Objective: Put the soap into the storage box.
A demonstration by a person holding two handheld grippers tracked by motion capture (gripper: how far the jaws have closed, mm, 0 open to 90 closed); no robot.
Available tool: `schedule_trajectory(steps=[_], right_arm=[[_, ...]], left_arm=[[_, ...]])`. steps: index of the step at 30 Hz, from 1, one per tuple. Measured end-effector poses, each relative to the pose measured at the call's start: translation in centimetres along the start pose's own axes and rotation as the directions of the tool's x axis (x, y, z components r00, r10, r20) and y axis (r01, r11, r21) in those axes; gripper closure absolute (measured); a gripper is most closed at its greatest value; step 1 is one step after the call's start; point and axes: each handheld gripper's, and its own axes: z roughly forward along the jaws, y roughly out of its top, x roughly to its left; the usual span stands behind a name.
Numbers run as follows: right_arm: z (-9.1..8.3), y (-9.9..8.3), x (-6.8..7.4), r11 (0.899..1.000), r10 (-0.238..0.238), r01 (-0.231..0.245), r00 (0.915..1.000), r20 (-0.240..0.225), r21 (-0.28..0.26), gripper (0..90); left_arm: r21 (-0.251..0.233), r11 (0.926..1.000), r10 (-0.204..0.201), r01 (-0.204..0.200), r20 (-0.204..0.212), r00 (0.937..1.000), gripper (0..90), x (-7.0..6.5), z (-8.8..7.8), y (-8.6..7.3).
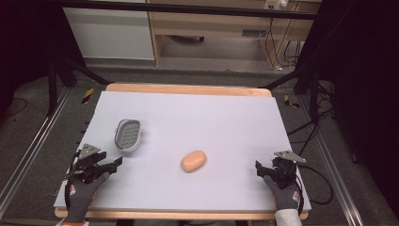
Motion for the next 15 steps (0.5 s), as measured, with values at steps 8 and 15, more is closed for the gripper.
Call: schedule_trajectory(steps=[8,15], right_arm=[[0.1,-0.2,0.0,1.0,0.004,-0.003,0.9998,-0.019,0.019,10.0],[-0.2,-0.3,0.3,1.0,-0.003,0.003,0.9998,-0.022,0.01,8.8]], left_arm=[[-0.006,0.9997,0.023,-0.023,0.025,0.9994,32.1,-1.4,-0.2,0.3],[-0.007,0.9989,0.046,-0.046,0.052,0.9976,31.7,-2.7,-0.2,0.6]])
